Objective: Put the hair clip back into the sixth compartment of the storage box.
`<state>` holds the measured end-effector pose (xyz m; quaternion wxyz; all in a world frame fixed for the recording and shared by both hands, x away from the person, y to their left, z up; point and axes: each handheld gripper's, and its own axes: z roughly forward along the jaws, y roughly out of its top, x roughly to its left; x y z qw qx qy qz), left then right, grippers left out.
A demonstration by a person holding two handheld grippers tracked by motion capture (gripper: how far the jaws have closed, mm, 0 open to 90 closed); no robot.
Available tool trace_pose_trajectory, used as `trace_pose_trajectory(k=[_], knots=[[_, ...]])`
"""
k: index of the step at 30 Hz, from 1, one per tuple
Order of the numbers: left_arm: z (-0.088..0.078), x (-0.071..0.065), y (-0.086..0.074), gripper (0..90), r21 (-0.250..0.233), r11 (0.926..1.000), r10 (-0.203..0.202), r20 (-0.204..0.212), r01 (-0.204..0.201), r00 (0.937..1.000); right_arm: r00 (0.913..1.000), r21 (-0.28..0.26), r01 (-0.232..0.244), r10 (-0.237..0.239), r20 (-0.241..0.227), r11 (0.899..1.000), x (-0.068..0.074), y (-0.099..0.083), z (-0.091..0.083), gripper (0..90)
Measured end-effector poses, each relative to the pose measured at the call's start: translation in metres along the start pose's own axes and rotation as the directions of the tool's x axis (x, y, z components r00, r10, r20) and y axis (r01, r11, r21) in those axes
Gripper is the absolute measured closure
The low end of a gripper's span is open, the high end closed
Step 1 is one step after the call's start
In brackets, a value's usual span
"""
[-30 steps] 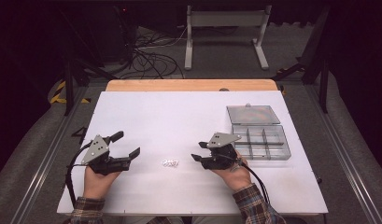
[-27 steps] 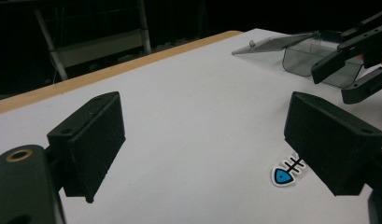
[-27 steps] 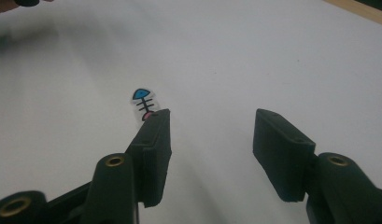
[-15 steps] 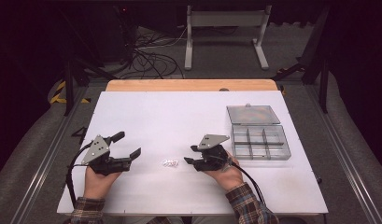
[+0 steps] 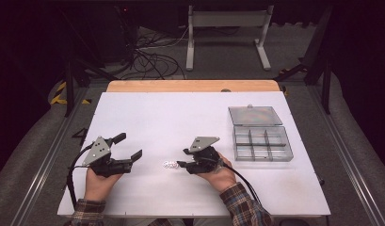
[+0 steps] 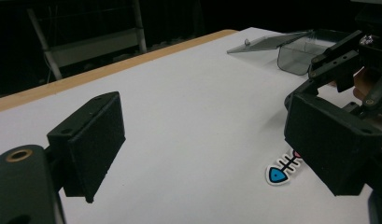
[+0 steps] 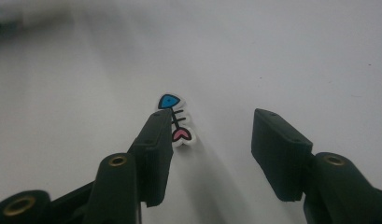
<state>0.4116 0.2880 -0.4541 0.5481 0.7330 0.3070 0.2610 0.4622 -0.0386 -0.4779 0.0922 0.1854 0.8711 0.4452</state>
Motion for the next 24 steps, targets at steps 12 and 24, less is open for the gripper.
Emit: trace_pose_trajectory(k=[12, 24], knots=[[-0.001, -0.001, 0.0, 12.9, -0.002, 1.0, -0.003, 0.001, 0.003, 1.0, 0.9997, 0.011, 0.006, -0.006, -0.023, 1.0, 0.004, 0.002, 0.015, 48.3], [-0.001, -0.001, 0.0, 13.0, 0.0, 1.0, 0.004, -0.004, -0.004, 1.0, 0.9991, 0.042, 0.024, -0.022, -0.036, 0.999, 0.007, 0.003, 0.027, 49.1]])
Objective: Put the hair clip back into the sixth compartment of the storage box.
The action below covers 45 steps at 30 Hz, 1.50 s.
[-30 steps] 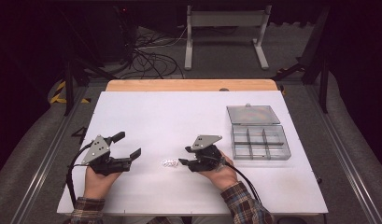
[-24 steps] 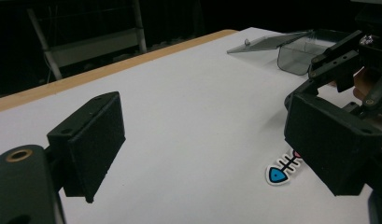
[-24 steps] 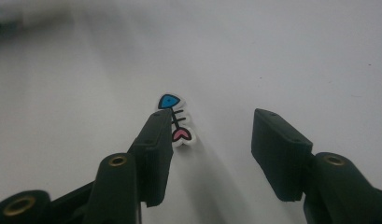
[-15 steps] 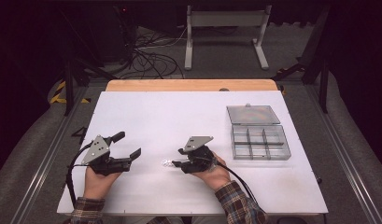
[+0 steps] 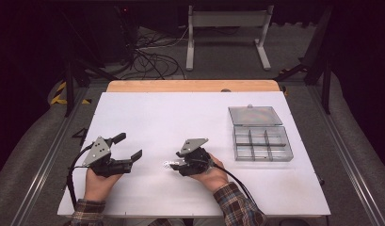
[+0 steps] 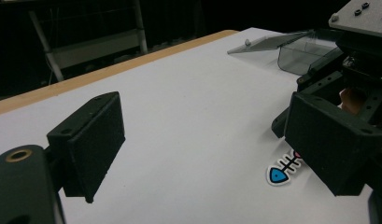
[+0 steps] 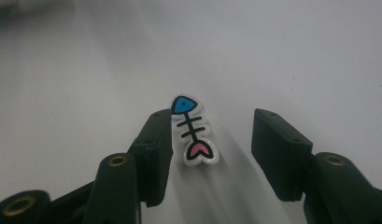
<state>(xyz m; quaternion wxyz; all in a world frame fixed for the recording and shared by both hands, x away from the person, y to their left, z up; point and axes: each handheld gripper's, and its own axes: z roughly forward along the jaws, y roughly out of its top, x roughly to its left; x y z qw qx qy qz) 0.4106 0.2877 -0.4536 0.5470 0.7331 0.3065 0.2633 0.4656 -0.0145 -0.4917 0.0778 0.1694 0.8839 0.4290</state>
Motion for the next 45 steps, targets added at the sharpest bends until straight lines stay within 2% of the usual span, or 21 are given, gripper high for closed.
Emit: trace_pose_trajectory(k=[8, 13, 17, 19, 25, 33, 45], knots=[[0.0, 0.0, 0.0, 13.0, 0.001, 1.0, -0.002, 0.002, 0.002, 1.0, 0.9996, 0.047, 0.025, -0.024, -0.012, 0.999, 0.003, -0.001, 0.004, 58.3], [0.0, 0.0, 0.0, 13.0, 0.001, 1.0, -0.005, 0.001, 0.005, 1.0, 0.9998, 0.046, 0.017, -0.017, 0.003, 0.999, 0.003, -0.001, 0.004, 63.3], [0.0, 0.0, 0.0, 13.0, 0.002, 1.0, -0.004, -0.001, 0.004, 1.0, 0.9996, 0.047, 0.029, -0.029, 0.003, 0.998, 0.004, -0.001, 0.003, 66.8], [0.0, 0.0, 0.0, 13.0, 0.003, 1.0, -0.004, 0.0, 0.004, 1.0, 0.9994, 0.049, 0.035, -0.035, -0.004, 0.998, 0.005, -0.001, 0.003, 72.8], [0.0, 0.0, 0.0, 13.0, 0.002, 1.0, -0.004, -0.002, 0.004, 1.0, 0.9989, 0.045, 0.046, -0.047, 0.0, 0.998, 0.006, -0.001, 0.003, 73.8], [0.0, 0.0, 0.0, 13.0, 0.002, 1.0, -0.003, -0.003, 0.003, 1.0, 0.9992, 0.019, 0.037, -0.038, 0.016, 0.999, 0.006, -0.001, -0.001, 74.0], [0.0, -0.001, 0.0, 13.0, 0.003, 1.0, 0.001, -0.003, -0.001, 1.0, 0.9979, -0.034, 0.032, -0.03, 0.057, 0.999, 0.002, 0.0, -0.016, 74.2]])
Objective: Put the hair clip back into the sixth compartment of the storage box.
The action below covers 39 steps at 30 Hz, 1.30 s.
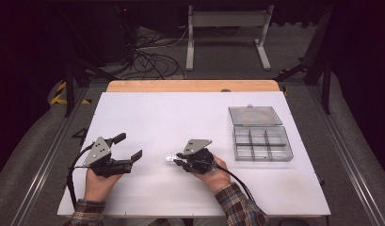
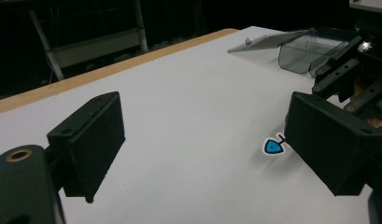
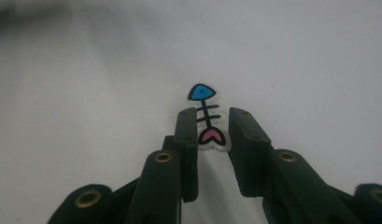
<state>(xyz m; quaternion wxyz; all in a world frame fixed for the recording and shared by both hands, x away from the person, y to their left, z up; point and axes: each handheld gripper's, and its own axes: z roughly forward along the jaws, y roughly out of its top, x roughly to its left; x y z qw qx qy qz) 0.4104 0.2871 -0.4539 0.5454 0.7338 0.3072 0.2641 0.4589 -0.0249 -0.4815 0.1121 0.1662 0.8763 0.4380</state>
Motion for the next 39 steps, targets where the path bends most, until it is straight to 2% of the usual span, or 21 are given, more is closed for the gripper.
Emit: trace_pose_trajectory(k=[12, 18, 23, 31, 39], knots=[[0.0, 0.001, 0.0, 11.4, -0.003, 1.0, -0.002, -0.004, 0.002, 1.0, 0.9989, -0.027, -0.01, 0.011, 0.046, 1.0, -0.007, -0.001, -0.016, 74.2], [0.001, 0.001, 0.0, 10.5, 0.004, 1.0, -0.008, 0.011, 0.008, 0.9999, 0.9977, -0.049, -0.018, 0.021, 0.064, 0.999, -0.012, -0.002, -0.026, 74.2], [0.001, 0.001, 0.0, 7.7, 0.006, 0.9999, -0.011, 0.001, 0.011, 0.9999, 0.9961, -0.068, -0.028, 0.034, 0.082, 0.997, -0.016, -0.005, -0.034, 74.2], [0.001, 0.001, 0.0, 5.9, 0.006, 0.9999, -0.011, -0.001, 0.011, 0.9999, 0.9951, -0.102, -0.043, 0.052, 0.084, 0.994, -0.02, -0.009, -0.046, 74.2], [0.001, 0.001, -0.001, 4.7, 0.007, 0.9999, -0.015, 0.004, 0.015, 0.9999, 0.9934, -0.106, -0.048, 0.059, 0.098, 0.993, -0.025, -0.014, -0.054, 74.2]])
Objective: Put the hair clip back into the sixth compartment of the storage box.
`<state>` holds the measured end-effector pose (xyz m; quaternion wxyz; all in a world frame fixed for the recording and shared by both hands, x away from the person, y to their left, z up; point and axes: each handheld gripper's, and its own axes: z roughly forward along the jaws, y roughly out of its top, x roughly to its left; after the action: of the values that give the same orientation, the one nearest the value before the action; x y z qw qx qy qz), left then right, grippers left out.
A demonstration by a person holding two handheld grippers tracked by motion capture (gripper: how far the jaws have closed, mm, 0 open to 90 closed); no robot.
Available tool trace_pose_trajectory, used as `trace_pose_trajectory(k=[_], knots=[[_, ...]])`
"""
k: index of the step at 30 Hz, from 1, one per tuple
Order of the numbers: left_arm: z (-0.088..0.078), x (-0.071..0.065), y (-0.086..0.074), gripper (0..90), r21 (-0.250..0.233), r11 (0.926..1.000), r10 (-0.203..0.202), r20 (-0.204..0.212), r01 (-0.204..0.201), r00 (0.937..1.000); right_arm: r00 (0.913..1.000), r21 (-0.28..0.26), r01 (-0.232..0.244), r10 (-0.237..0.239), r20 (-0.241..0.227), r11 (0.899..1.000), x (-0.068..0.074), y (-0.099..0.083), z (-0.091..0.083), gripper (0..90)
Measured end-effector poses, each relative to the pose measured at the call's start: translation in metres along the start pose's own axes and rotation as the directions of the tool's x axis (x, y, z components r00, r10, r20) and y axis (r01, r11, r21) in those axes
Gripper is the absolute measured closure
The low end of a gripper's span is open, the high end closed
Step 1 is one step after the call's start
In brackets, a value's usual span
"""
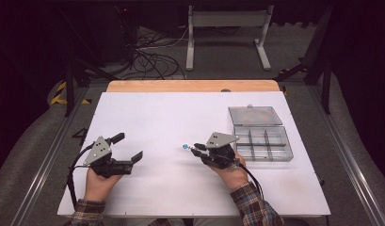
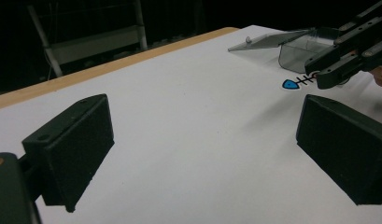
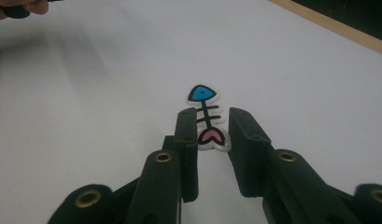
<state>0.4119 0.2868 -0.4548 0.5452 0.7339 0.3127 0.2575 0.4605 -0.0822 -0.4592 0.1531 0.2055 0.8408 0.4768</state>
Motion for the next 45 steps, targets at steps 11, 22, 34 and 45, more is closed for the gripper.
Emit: trace_pose_trajectory(k=[11, 22, 34, 45], knots=[[0.0, -0.003, 0.0, 2.2, -0.016, 0.9998, 0.008, 0.027, -0.008, 0.9996, 0.9998, -0.024, -0.017, 0.017, 0.013, 1.0, -0.008, -0.006, -0.014, 74.1], [0.001, -0.002, 0.0, 1.8, -0.013, 0.9998, 0.018, 0.019, -0.017, 0.9997, 0.9987, -0.04, -0.032, 0.034, 0.038, 0.999, -0.015, -0.012, -0.028, 74.1], [0.001, -0.002, 0.0, 1.8, -0.013, 0.9997, 0.021, 0.015, -0.021, 0.9997, 0.9961, -0.052, -0.052, 0.056, 0.069, 0.997, -0.022, -0.021, -0.04, 74.2], [0.001, -0.002, 0.0, 1.9, -0.013, 0.9997, 0.019, 0.014, -0.019, 0.9997, 0.9937, -0.061, -0.061, 0.067, 0.09, 0.996, -0.029, -0.027, -0.053, 74.1]])
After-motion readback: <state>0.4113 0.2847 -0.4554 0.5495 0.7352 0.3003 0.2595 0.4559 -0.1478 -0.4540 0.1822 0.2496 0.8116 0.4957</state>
